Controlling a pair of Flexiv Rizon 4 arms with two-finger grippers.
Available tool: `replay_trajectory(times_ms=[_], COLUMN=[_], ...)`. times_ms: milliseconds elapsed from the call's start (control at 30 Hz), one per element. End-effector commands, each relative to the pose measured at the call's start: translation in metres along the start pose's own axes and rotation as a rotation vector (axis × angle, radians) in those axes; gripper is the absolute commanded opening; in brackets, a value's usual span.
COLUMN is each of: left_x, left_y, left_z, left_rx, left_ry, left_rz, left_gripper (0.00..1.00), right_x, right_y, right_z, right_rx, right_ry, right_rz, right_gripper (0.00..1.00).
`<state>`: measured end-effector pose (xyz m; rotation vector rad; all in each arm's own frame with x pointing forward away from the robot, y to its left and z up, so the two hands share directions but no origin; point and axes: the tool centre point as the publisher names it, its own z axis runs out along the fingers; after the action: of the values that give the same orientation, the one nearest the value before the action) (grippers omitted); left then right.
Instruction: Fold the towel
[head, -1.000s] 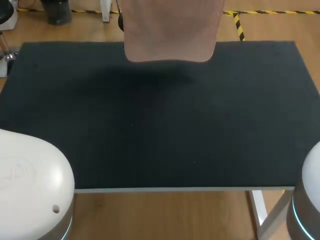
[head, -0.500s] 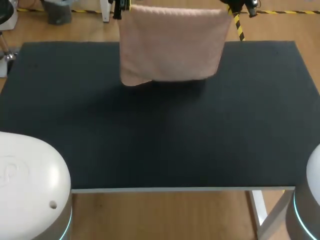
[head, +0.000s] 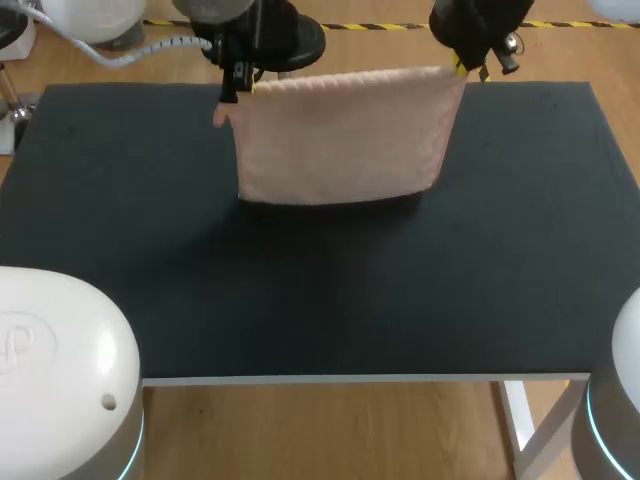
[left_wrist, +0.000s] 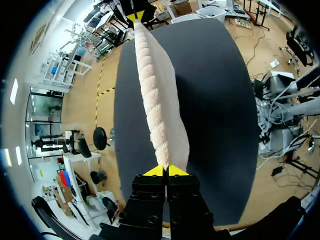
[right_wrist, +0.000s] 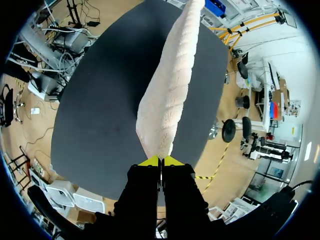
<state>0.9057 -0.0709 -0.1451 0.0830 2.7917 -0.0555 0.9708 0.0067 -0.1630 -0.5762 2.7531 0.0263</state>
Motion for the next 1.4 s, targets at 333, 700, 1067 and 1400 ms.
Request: replay_trajectory(times_ms=[333,700,1067,1400], left_x=[0.019,0.034,0.02,0.009], left_y=[-0.012,0.003,0.01,0.022], left_z=[0.094,0.137,0.169,0.178], left_rx=[-0.065,-0.112,-0.165,-0.098], left_ry=[0.245,0.375,0.43,0.404], left_rz=[-0.073,-0.138,-0.119,-0.033], left_gripper=[0.0,0.0,0.0,1.0], right_x=[0.032,0.032,0.035,0.021], right_y=[0.015,0.015,0.019,0.012], right_z=[0.094,0.136,0.174,0.17], right_rx=[-0.013,0.024,0.025,0.024], right_ry=[0.169,0.248,0.335,0.287], right_rz=[0.088,0.102,0.174,0.203], right_gripper=[0.0,0.0,0.0,1.0])
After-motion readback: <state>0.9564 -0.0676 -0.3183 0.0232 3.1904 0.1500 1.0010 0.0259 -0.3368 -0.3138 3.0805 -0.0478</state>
